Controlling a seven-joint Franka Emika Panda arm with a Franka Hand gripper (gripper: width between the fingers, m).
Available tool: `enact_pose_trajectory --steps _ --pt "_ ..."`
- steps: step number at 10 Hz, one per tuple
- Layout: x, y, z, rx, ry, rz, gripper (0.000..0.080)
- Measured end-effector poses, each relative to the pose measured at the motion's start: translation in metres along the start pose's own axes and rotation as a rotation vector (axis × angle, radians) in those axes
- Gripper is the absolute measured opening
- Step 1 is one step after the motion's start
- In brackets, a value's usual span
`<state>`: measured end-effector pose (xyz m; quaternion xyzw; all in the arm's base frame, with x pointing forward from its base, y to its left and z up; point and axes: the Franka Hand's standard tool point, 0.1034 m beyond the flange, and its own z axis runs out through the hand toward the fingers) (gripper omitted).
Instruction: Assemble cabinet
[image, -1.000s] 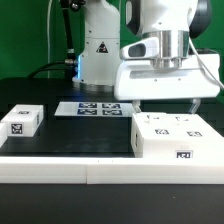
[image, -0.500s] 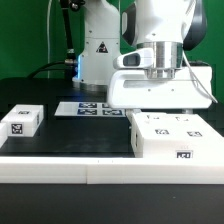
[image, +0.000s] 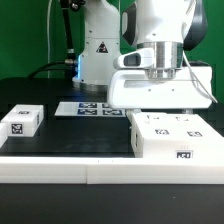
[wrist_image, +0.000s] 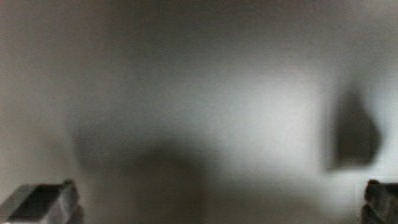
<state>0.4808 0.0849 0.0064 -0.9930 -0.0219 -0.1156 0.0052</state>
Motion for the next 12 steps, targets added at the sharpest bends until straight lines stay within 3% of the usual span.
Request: enact_pose_trajectory --steps 4,9,11,12 --pt "0.018 0.002 0.004 0.000 0.023 0.004 0.0797" --pt "0.019 0.001 0.007 -0.001 0.038 -0.014 0.0797" --pt "0.018 0.001 0.007 -0.001 0.037 -0.015 0.0538" --pt "0.018 0.001 0.007 -0.001 0.037 -0.016 0.0538"
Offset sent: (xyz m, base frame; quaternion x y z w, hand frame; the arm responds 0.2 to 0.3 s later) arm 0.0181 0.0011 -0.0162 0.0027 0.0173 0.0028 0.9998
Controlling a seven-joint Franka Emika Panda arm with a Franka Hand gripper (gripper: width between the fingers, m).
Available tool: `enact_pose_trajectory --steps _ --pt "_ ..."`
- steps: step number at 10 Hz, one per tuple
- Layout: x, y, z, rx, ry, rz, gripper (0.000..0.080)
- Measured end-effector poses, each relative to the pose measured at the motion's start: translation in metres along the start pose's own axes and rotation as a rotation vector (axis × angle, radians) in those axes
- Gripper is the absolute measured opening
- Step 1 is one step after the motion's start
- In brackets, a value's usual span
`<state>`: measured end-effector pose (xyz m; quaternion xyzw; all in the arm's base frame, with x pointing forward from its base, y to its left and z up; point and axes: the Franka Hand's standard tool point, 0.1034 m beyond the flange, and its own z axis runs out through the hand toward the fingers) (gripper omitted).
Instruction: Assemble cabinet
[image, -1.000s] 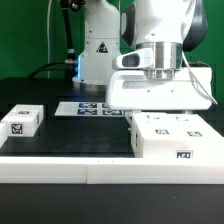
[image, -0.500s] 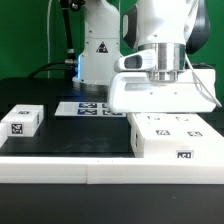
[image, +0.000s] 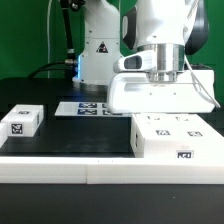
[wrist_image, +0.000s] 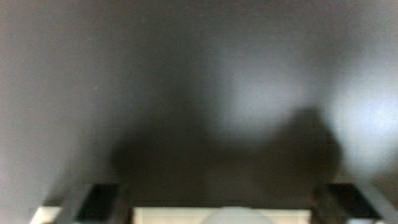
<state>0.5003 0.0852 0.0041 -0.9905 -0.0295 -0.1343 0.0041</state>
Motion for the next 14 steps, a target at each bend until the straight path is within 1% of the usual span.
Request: enact_pose_trajectory --steps 1,2,3,4,5,10,13,14 --pt "0.000 0.000 0.000 0.000 0.000 0.000 0.0353" --pt "0.000 0.000 0.000 0.000 0.000 -0.001 0.0220" --pt "0.000 0.000 0.000 0.000 -0.001 -0.005 0.0220" --pt "-0.001 0.000 0.000 0.000 -0.003 -0.011 0.0060" --pt "-0.001 0.000 0.000 0.000 -0.004 -0.013 0.0017" --pt "-0.001 -0.001 -0.001 0.001 -0.005 -0.030 0.0002" --pt "0.006 -0.001 -0.025 0.010 -0.008 -0.067 0.0002" --pt "0.011 -0.002 -0.035 0.015 -0.014 -0.072 0.0002"
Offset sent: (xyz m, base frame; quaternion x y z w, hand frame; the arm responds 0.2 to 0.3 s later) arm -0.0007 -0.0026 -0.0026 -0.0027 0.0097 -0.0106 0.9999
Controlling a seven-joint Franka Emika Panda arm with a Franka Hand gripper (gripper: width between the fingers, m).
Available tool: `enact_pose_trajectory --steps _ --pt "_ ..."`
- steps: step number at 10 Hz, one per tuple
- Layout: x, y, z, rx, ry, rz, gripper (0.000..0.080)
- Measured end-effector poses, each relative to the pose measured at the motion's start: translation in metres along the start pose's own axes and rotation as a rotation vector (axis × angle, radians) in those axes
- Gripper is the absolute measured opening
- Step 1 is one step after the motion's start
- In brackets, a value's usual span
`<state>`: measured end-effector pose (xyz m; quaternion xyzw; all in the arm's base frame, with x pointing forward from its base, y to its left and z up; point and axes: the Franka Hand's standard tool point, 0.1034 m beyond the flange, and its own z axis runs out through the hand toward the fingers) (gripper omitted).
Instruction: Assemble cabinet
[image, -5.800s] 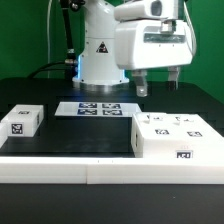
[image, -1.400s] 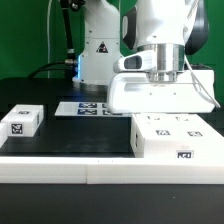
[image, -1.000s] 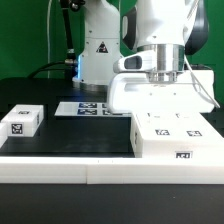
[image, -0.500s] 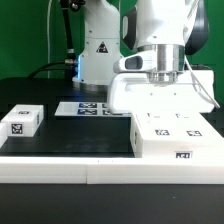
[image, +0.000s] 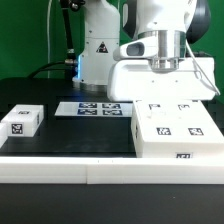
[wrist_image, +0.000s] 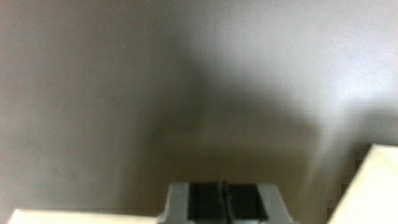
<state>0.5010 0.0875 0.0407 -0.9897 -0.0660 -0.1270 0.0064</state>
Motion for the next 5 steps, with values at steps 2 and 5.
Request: enact_pose_trajectory --steps 2,5 --pt "0.008 0.002 -0.018 0.008 -0.011 -0.010 0.0002" --pt "0.010 0.003 -0.024 0.009 -0.023 -0.013 0.0002"
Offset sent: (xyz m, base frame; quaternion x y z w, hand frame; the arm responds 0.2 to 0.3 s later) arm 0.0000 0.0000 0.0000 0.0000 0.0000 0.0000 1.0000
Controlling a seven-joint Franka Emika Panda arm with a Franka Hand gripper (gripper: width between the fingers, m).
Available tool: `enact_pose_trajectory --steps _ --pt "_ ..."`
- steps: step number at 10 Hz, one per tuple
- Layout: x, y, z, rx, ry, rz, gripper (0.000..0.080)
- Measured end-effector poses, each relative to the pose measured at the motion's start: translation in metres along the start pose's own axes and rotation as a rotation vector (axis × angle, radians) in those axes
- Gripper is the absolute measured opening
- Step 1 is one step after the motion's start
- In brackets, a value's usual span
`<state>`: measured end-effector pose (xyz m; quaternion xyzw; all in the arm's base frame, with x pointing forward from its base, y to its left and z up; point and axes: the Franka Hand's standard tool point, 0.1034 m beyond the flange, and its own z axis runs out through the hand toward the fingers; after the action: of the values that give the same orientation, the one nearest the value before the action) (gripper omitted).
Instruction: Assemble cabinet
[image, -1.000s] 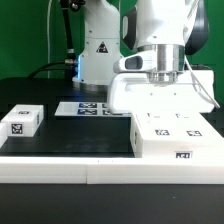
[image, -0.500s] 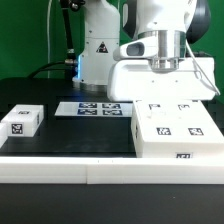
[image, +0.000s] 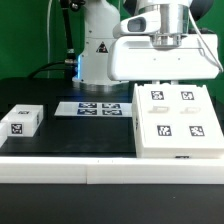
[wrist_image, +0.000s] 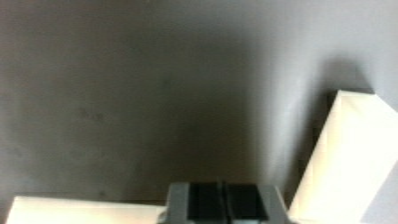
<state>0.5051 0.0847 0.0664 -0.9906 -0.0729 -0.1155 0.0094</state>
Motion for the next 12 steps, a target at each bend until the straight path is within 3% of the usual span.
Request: enact_pose_trajectory --steps 3,8,12 --pt "-0.001 0.000 0.004 -0.001 -0.007 0.000 0.0002" --pt "0.021 0.009 -0.029 0.017 -0.086 0.010 0.0002" --pt "0.018 0.009 -0.025 0.016 -0.086 0.008 0.0002"
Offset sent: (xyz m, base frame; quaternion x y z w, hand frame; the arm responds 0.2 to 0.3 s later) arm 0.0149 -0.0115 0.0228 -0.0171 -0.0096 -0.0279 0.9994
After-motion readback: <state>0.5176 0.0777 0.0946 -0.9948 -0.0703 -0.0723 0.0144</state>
